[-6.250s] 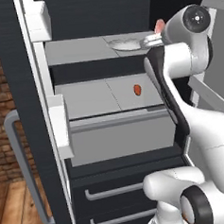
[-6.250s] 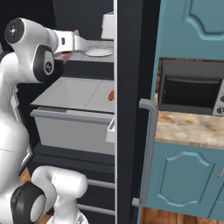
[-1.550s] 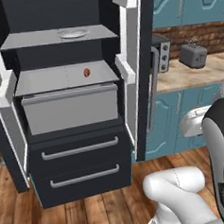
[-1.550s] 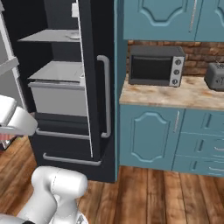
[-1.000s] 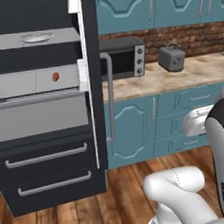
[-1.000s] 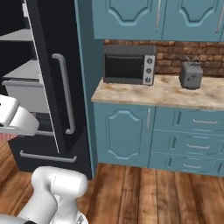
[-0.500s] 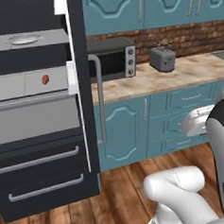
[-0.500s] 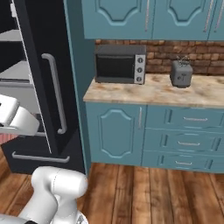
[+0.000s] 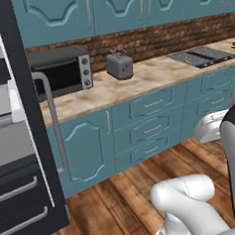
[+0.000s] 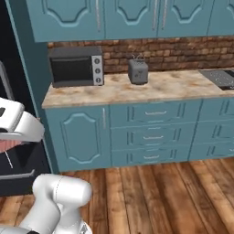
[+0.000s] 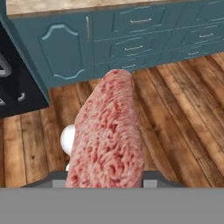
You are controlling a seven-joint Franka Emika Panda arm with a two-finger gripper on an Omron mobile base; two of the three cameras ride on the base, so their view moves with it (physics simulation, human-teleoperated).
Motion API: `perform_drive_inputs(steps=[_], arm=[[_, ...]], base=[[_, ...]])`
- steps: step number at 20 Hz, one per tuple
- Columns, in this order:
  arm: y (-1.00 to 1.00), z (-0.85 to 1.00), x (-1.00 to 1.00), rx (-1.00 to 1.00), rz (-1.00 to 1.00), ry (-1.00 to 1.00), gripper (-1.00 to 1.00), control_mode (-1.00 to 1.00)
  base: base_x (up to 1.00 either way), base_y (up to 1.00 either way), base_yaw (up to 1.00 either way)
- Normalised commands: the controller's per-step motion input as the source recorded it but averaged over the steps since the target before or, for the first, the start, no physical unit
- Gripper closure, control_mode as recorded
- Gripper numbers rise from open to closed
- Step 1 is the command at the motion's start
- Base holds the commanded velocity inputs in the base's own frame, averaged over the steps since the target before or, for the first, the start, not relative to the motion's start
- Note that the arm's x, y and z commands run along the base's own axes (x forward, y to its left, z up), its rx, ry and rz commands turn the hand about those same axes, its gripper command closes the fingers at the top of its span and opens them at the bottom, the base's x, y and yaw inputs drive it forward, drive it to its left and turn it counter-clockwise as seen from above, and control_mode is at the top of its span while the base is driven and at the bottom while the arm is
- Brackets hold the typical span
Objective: Retrieve the steak from the fridge and place it on the cutting board.
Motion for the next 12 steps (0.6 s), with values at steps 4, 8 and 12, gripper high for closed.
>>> perform_drive_inputs(steps=[4,8,12], arm=[[0.00,0.00,0.00,0.00,0.00,0.00,1.00,1.00],[0.00,0.00,0.00,0.00,0.00,0.00,1.00,1.00],[0.00,0.00,0.00,0.00,0.00,0.00,1.00,1.00]], base=[[0.02,-0.53,-0.47],[0.17,-0.40,-0.48],[0.63,-0.51,-0.39]])
